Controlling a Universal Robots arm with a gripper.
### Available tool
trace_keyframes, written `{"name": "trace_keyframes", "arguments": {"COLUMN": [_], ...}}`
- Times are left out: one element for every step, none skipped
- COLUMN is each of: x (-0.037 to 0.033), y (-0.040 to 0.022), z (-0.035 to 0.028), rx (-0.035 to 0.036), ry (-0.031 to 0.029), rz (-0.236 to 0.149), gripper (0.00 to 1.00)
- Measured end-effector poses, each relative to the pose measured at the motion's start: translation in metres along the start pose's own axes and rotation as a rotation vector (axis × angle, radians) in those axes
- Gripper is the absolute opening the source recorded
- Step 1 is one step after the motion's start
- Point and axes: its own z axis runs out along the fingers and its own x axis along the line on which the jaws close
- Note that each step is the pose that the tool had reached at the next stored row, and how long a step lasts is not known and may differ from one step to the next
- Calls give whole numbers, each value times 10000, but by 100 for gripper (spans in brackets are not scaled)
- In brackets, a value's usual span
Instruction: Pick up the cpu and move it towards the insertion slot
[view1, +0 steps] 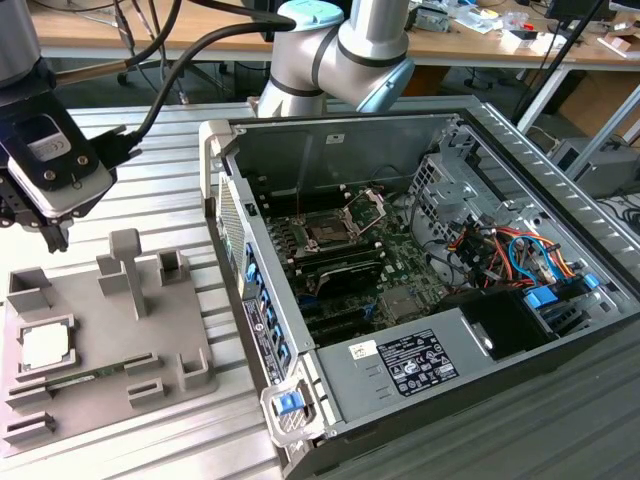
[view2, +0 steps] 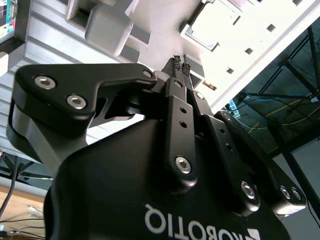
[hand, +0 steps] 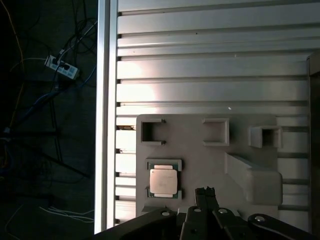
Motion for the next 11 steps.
{"name": "trace_keyframes", "arguments": {"x": [1, 2, 3, 5, 6, 8, 10, 12, 13, 16, 18], "y": [0, 0, 0, 0, 0, 0, 0, 0, 0, 0, 0], "z": [1, 2, 2, 3, 3, 4, 5, 6, 7, 9, 10], "rx": [0, 0, 0, 1, 0, 0, 1, 0, 1, 1, 1], "ry": [-1, -1, 0, 1, 1, 0, 0, 1, 1, 1, 1], "rz": [1, 0, 0, 1, 0, 0, 0, 0, 0, 1, 0], "gripper": [11, 11, 11, 11, 11, 11, 11, 11, 11, 11, 11]}}
